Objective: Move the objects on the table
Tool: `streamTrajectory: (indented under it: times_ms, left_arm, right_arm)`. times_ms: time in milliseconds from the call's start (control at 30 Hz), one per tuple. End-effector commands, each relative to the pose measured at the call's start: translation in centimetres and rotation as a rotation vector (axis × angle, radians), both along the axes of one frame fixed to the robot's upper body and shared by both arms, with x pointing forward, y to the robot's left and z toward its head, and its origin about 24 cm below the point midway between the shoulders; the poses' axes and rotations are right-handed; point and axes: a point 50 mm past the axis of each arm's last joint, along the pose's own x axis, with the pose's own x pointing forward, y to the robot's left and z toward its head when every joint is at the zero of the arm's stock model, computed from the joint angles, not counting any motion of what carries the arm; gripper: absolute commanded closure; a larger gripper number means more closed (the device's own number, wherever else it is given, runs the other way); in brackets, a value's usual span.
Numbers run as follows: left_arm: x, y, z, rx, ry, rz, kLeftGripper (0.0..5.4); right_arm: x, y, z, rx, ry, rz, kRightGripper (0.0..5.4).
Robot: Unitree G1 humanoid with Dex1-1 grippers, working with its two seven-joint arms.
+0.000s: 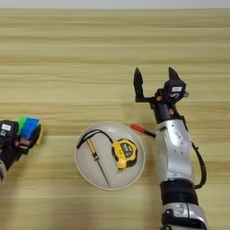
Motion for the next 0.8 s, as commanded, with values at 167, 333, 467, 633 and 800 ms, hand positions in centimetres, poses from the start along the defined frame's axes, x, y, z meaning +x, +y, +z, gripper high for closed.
streamTrajectory:
  times_ms: [167,333,467,633,800]
  left_arm:
    - [1.9,-2.0,0.7,0.018,-0.02,-0.092,2.14]
    - [3.0,-2.7,0.6,0.04,-0.027,-0.119,2.14]
    - [3.8,-3.1,0.3,0.049,-0.025,-0.131,2.14]
    - [4.3,-4.1,-0.2,0.058,-0.017,-0.168,2.14]
    - [4.5,-5.1,-0.8,0.057,0.004,-0.197,2.14]
  right_arm:
    - [-0.1,0.1,0.0,0.009,-0.009,-0.009,0.0]
    - [-0.2,0.2,0.0,0.01,-0.01,-0.009,0.0]
    - [-0.2,0.2,0.1,0.01,-0.011,-0.008,0.0]
    - [-0.4,0.3,0.2,0.011,-0.013,-0.008,0.0]
    - [-0.7,0.3,0.3,0.012,-0.017,-0.008,0.0]
